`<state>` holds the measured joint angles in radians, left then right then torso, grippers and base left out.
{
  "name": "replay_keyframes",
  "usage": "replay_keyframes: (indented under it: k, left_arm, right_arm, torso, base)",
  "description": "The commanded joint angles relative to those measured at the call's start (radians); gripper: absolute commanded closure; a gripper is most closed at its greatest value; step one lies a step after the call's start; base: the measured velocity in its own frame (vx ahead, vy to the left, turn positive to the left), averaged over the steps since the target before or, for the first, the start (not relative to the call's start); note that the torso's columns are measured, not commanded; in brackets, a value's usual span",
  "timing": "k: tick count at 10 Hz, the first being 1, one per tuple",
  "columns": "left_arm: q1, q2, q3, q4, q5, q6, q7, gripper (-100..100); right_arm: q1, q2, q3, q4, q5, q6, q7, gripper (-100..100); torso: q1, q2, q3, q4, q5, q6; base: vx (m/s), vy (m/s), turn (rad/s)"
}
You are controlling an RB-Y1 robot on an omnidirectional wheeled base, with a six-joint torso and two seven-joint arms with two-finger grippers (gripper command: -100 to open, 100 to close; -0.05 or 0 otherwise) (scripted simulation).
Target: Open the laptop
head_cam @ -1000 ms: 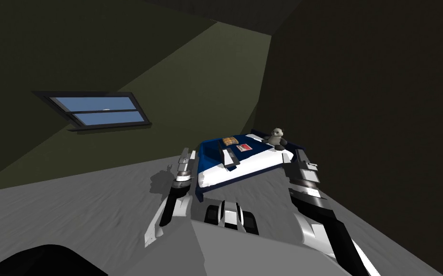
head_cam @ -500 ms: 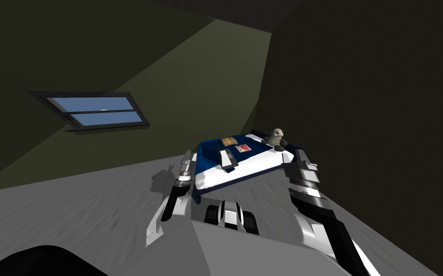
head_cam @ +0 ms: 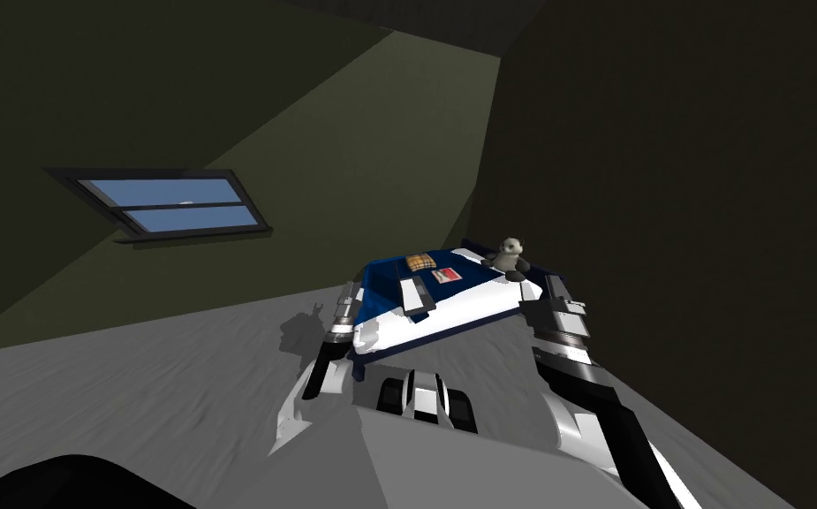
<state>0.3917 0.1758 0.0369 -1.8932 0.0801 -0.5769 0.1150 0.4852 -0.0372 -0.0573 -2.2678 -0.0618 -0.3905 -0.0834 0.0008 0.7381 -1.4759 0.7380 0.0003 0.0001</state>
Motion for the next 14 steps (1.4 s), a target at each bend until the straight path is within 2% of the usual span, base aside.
replay_keyframes:
  k: [1, 4, 5, 7, 8, 13, 14]
  left_arm:
    - [-0.023, 0.002, 0.009, 0.076, 0.03, 0.008, 0.025, -100]
    - [-0.053, 0.0, 0.02, 0.177, 0.066, 0.01, 0.054, -100]
    - [-0.053, 0.0, 0.02, 0.177, 0.066, 0.01, 0.054, -100]
    - [-0.074, -0.001, 0.027, 0.235, 0.091, 0.011, 0.074, -100]
    - [-0.074, -0.001, 0.027, 0.245, 0.091, 0.011, 0.074, -100]
    - [-0.124, -0.014, 0.045, 0.405, 0.15, 0.015, 0.123, -100]
    - [-0.124, -0.014, 0.045, 0.407, 0.15, 0.015, 0.123, -100]
  right_arm:
    - [0.0, 0.0, 0.0, 0.0, 0.0, 0.0, 0.0, 0]
    - [0.0, 0.0, 0.0, 0.0, 0.0, 0.0, 0.0, 0]
    - [0.0, 0.0, 0.0, 0.0, 0.0, 0.0, 0.0, 0]
    - [0.0, 0.0, 0.0, 0.0, 0.0, 0.0, 0.0, 0]
    - [0.0, 0.0, 0.0, 0.0, 0.0, 0.0, 0.0, 0]
    - [0.0, 0.0, 0.0, 0.0, 0.0, 0.0, 0.0, 0]
    - [0.0, 0.0, 0.0, 0.0, 0.0, 0.0, 0.0, 0]
  torso:
    - [-0.001, 0.0, 0.0, 0.0, 0.0, 0.0]
    - [-0.001, 0.0, 0.0, 0.0, 0.0, 0.0]
    - [-0.001, 0.0, 0.0, 0.0, 0.0, 0.0]
    - [0.001, 0.001, 0.001, 0.0, 0.0, 0.0]
    - [0.0, 0.0, 0.0, 0.0, 0.0, 0.0]
    - [-0.003, -0.001, -0.001, 0.0, -0.001, 0.0]
    - [-0.002, -0.002, -0.001, 0.0, -0.001, 0.0]
  base:
    - [0.076, -0.096, 0.014]
    - [0.084, -0.105, 0.016]
    - [0.061, -0.083, 0.007]
    - [0.061, -0.068, 0.011]
    - [0.051, -0.065, 0.01]
    - [0.074, -0.094, 0.013]
    - [0.073, -0.068, 0.009]
